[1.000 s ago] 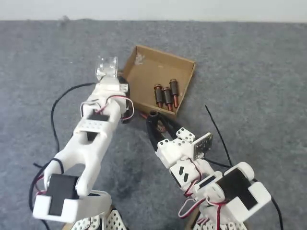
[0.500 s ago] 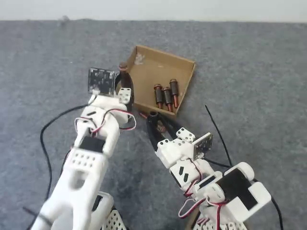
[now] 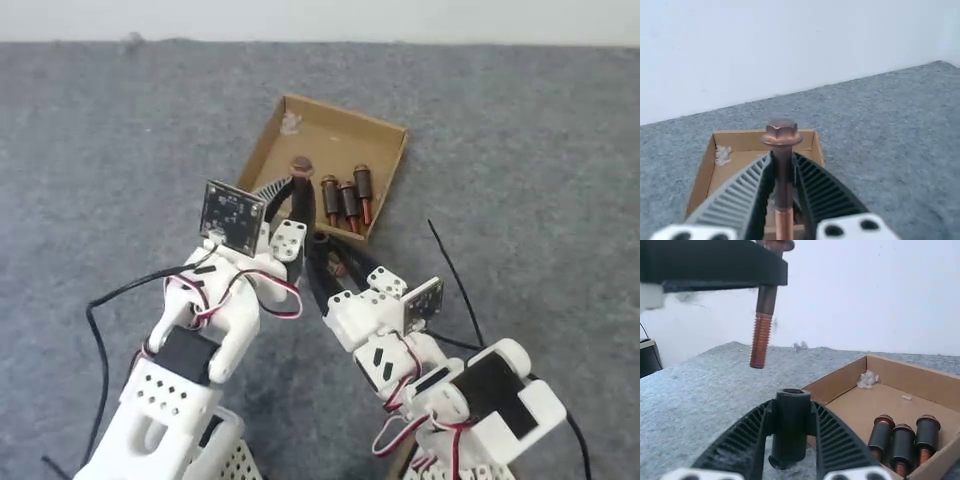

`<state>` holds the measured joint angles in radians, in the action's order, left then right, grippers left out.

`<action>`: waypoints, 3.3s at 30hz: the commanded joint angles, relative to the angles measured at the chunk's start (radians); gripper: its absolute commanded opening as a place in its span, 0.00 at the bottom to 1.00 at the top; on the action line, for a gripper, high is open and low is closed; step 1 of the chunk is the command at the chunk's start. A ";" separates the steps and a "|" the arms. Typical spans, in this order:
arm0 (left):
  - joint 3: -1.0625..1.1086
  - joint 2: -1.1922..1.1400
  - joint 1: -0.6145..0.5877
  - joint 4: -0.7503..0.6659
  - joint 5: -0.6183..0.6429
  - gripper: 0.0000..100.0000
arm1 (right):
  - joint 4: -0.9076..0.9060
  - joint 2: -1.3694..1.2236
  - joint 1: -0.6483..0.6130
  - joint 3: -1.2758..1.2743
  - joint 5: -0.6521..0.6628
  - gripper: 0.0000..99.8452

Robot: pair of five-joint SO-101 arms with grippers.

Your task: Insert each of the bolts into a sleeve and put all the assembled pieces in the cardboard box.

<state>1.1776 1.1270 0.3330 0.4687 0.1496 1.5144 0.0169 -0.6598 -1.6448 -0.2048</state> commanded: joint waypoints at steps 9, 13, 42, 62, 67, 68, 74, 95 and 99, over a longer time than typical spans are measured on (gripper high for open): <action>-0.073 0.029 0.015 0.048 0.256 0.01 | -0.005 0.004 0.001 0.015 -0.009 0.01; -0.120 0.029 0.046 0.132 0.256 0.01 | -0.005 0.004 0.001 0.015 -0.009 0.01; 0.047 0.023 0.098 -0.057 0.098 0.01 | 0.004 0.007 0.001 -0.018 -0.011 0.01; 0.114 0.031 0.094 -0.250 0.098 0.01 | 0.004 0.008 0.001 -0.032 -0.009 0.01; 0.137 0.026 0.074 -0.250 0.098 0.01 | 0.004 0.008 0.001 -0.034 -0.009 0.01; 0.143 0.025 0.066 -0.252 0.098 0.01 | 0.004 0.008 0.001 -0.034 -0.009 0.01; 0.193 0.025 0.048 -0.288 0.098 0.01 | 0.007 0.015 0.024 -0.034 -0.009 0.01; 0.199 0.023 0.112 -0.262 0.103 0.01 | 0.027 0.005 0.035 -0.034 0.064 0.01; 0.199 0.021 0.110 -0.262 0.103 0.01 | 0.030 0.005 0.038 -0.034 0.066 0.01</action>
<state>1.3909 1.1469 0.4373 0.1987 0.2555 1.5236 0.0153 -0.6521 -1.6571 -0.1634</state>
